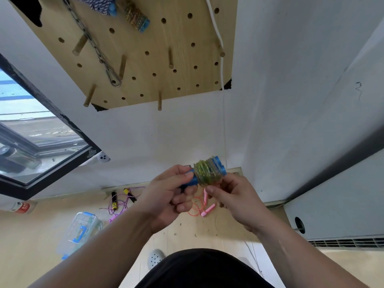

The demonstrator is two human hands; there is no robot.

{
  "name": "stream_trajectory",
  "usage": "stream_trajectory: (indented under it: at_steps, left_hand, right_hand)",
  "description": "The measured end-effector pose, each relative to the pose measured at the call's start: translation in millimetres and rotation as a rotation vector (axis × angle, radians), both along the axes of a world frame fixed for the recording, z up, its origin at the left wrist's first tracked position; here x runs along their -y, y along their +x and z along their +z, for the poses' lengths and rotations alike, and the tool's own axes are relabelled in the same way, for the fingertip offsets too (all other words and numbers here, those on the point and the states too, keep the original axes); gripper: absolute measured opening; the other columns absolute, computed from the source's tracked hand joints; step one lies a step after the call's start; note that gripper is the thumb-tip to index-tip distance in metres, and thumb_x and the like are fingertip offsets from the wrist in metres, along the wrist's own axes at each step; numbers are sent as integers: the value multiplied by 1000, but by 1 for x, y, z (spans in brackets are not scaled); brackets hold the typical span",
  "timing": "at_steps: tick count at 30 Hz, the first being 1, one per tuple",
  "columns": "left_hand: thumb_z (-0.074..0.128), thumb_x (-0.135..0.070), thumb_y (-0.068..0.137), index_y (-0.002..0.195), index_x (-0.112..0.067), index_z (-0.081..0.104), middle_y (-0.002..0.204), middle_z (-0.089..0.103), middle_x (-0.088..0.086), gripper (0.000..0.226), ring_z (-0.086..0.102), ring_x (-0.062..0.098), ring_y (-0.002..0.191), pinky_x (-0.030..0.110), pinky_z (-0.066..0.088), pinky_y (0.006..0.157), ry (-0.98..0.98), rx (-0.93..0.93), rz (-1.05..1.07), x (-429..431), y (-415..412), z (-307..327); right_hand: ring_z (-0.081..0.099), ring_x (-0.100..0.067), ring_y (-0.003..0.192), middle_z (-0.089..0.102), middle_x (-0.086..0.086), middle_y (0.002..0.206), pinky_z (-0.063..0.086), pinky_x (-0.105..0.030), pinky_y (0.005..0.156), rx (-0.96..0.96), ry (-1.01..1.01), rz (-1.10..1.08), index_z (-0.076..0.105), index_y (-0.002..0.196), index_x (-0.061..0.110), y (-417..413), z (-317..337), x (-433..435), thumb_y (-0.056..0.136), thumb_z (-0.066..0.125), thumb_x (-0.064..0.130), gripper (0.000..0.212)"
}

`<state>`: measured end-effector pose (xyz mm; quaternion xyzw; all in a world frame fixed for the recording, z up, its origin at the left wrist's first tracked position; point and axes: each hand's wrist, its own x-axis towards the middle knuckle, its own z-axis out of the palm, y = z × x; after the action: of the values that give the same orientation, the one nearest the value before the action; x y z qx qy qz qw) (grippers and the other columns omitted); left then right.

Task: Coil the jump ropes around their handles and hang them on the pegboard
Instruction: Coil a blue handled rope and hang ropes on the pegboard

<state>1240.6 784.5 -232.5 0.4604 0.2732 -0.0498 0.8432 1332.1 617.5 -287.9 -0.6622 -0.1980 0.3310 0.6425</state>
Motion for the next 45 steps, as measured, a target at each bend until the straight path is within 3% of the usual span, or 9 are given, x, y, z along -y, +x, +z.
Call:
stream_trajectory:
  at_steps: [3, 10, 16, 22, 28, 33, 38, 41, 45]
  left_hand:
    - [55, -3, 98, 98, -11, 58, 65, 44, 10, 8, 22, 10, 44, 23, 30, 41, 115, -73, -188, -8, -6, -5]
    - [63, 7, 93, 96, -9, 57, 63, 53, 9, 17, 43, 10, 45, 24, 34, 37, 386, -82, -382, -9, -17, -22]
    - [71, -6, 85, 96, -10, 60, 70, 50, 17, 16, 38, 20, 52, 27, 34, 38, 563, -129, -477, -9, -19, -34]
    - [70, 4, 87, 88, -12, 62, 64, 51, 15, 17, 37, 16, 47, 21, 26, 40, 716, -210, -381, -17, -5, -43]
    - [72, -1, 83, 83, -13, 60, 56, 55, -1, 17, 41, 12, 50, 22, 32, 46, 901, -241, -251, -25, 9, -49]
    - [64, -2, 89, 98, -7, 52, 62, 50, 11, 17, 35, 11, 43, 25, 25, 43, 717, -292, -69, -17, 16, -50]
    - [59, -3, 96, 105, -4, 51, 61, 51, 12, 11, 35, 16, 44, 29, 34, 46, 471, -252, 18, -11, 24, -43]
    - [57, -3, 98, 104, -5, 51, 60, 50, 12, 8, 36, 17, 46, 32, 39, 48, 449, -171, 13, -10, 24, -38]
    - [65, -7, 94, 93, -15, 55, 61, 56, 2, 13, 45, 16, 52, 32, 42, 50, 787, -108, -221, -15, 19, -35]
  right_hand:
    - [58, -9, 64, 68, 6, 71, 49, -29, 57, 168, -37, 170, 76, 85, 33, 11, -2, 6, 91, 69, 2, 32]
    - [57, -7, 62, 62, 10, 65, 49, -31, 65, 429, -513, 783, 68, 73, 23, 48, -10, -3, 88, 68, 14, 18]
    - [51, -8, 67, 63, 14, 70, 40, -30, 65, 465, -572, 834, 76, 85, 25, 69, 0, -14, 95, 67, 37, 18]
    - [48, -9, 63, 66, -4, 72, 36, -28, 60, 386, -531, 551, 78, 85, 15, 57, 3, -37, 94, 66, 27, 19]
    - [66, -17, 72, 70, 1, 79, 57, -40, 71, 522, -595, 259, 76, 91, 19, 16, 6, -47, 99, 53, 28, 26]
    - [65, -14, 71, 69, 1, 87, 55, -42, 73, 562, -479, 191, 71, 106, 19, -4, 1, -42, 102, 41, 20, 30]
    - [62, -14, 76, 62, 9, 85, 57, -46, 68, 495, -324, 25, 70, 106, 23, -11, -9, -34, 102, 47, 17, 24]
    - [68, -13, 83, 69, 16, 92, 61, -44, 69, 369, -211, -101, 73, 119, 34, -14, -2, -30, 101, 58, 20, 27]
    - [65, -3, 61, 72, 11, 77, 56, -26, 58, 42, -217, -246, 78, 89, 26, 9, 17, -21, 97, 64, 19, 17]
